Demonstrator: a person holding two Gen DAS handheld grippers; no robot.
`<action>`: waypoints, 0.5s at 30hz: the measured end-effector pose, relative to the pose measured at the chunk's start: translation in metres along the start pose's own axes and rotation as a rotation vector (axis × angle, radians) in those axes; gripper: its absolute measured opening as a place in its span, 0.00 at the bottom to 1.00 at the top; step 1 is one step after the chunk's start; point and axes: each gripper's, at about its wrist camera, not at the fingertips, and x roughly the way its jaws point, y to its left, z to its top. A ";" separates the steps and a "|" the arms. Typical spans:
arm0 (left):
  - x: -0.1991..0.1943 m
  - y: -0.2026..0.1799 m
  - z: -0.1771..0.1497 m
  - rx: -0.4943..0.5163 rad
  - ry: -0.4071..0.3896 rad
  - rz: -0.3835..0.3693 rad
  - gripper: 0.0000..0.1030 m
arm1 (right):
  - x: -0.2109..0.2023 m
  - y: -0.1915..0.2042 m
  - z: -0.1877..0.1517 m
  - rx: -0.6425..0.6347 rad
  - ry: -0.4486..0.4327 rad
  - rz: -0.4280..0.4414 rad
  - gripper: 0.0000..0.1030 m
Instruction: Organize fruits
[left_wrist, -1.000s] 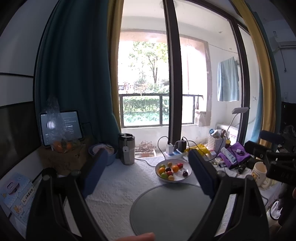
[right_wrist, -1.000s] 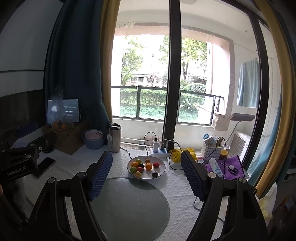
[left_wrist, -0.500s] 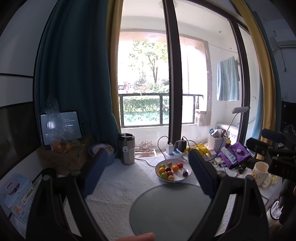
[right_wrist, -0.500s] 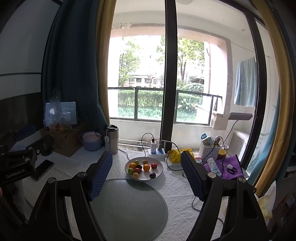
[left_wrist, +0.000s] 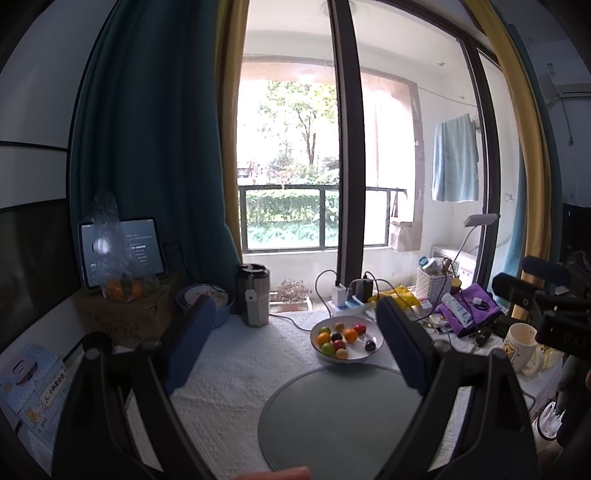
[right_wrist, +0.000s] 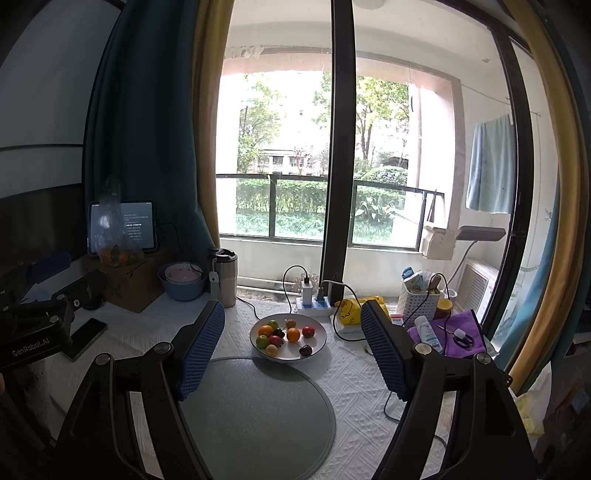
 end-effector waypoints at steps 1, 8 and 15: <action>0.000 0.000 0.000 0.000 0.000 0.001 0.87 | 0.000 0.000 0.000 0.001 0.000 0.000 0.77; 0.000 0.000 -0.001 -0.003 -0.003 0.003 0.87 | 0.000 0.000 0.000 -0.001 -0.001 0.001 0.77; -0.001 -0.002 -0.002 0.000 0.002 0.005 0.87 | 0.002 0.000 0.000 -0.001 0.005 0.000 0.77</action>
